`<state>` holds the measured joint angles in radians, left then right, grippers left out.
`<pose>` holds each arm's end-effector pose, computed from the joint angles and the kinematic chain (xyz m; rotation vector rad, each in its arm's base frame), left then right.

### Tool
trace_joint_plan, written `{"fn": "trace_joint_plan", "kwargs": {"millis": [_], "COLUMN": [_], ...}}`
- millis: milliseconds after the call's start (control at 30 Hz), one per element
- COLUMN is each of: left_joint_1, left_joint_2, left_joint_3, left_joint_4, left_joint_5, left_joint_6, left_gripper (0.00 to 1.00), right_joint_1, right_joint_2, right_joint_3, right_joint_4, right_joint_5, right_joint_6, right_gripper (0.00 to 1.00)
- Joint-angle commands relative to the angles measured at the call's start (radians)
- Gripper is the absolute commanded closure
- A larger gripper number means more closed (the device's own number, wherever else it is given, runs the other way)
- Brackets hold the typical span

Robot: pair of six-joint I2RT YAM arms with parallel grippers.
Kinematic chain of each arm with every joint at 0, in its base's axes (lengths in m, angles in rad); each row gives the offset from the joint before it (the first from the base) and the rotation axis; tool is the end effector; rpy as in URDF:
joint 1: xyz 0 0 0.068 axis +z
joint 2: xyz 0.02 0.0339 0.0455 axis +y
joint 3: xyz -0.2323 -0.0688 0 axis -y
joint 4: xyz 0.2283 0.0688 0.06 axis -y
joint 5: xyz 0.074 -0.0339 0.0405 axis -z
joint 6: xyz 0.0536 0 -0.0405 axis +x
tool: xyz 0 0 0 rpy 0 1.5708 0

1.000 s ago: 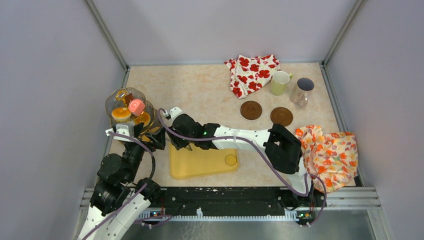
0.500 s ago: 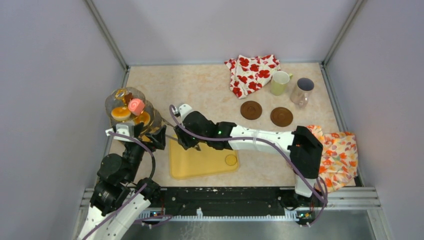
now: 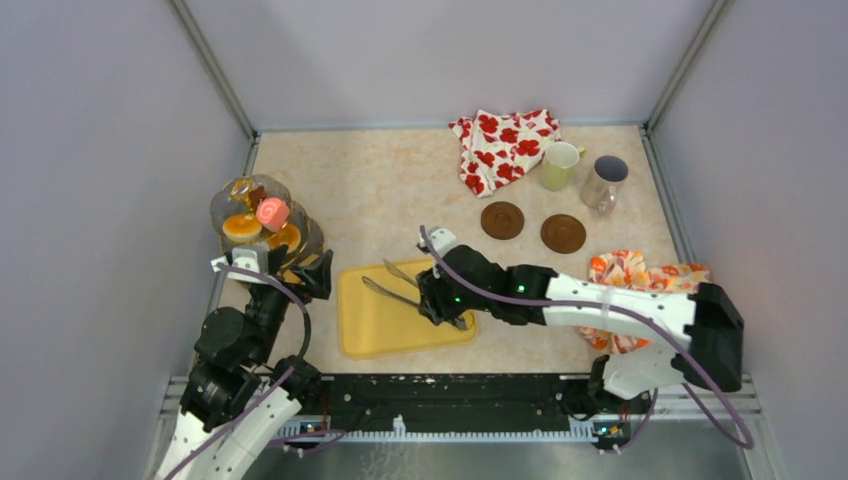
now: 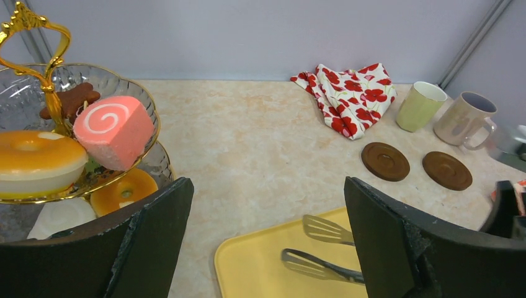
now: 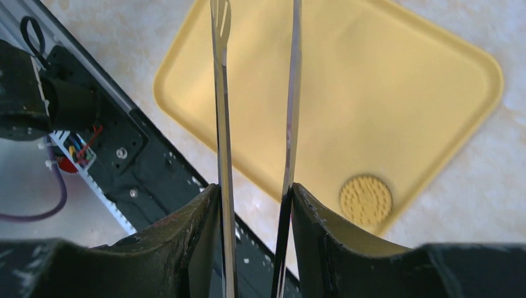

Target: Serve the afternoon tea

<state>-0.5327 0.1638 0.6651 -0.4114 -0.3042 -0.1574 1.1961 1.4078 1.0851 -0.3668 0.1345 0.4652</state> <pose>0.0829 -0.0303 0.3249 0.0321 1.4935 -0.3328 0.1223 0.2914 0.2464 -0.7728 2.2292 0.7140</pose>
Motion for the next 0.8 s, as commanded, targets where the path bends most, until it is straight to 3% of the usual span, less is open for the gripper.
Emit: {"fn": "trace_joint_plan", "kwargs": {"millis": [0,367,767], "left_joint_1": [-0.001,-0.002,-0.002], "left_joint_2": [0.009,0.010,0.009], "left_joint_3": [-0.002,-0.002,-0.001], "left_joint_4": [0.034,0.036,0.034], "left_joint_5": [0.009,0.018,0.018], "left_joint_6": [0.004,0.002,0.002], "left_gripper": [0.01,0.01,0.01], "right_joint_1": [0.005,0.005,0.005], "right_joint_2": [-0.186,-0.479,-0.528], "right_joint_3": [-0.097,-0.209,-0.223], "right_joint_4": [-0.126,-0.386,-0.571], "right_joint_5": [0.045,0.026,0.025], "right_joint_6": [0.111,0.281,0.329], "right_gripper": [0.56,0.57,0.57]}}
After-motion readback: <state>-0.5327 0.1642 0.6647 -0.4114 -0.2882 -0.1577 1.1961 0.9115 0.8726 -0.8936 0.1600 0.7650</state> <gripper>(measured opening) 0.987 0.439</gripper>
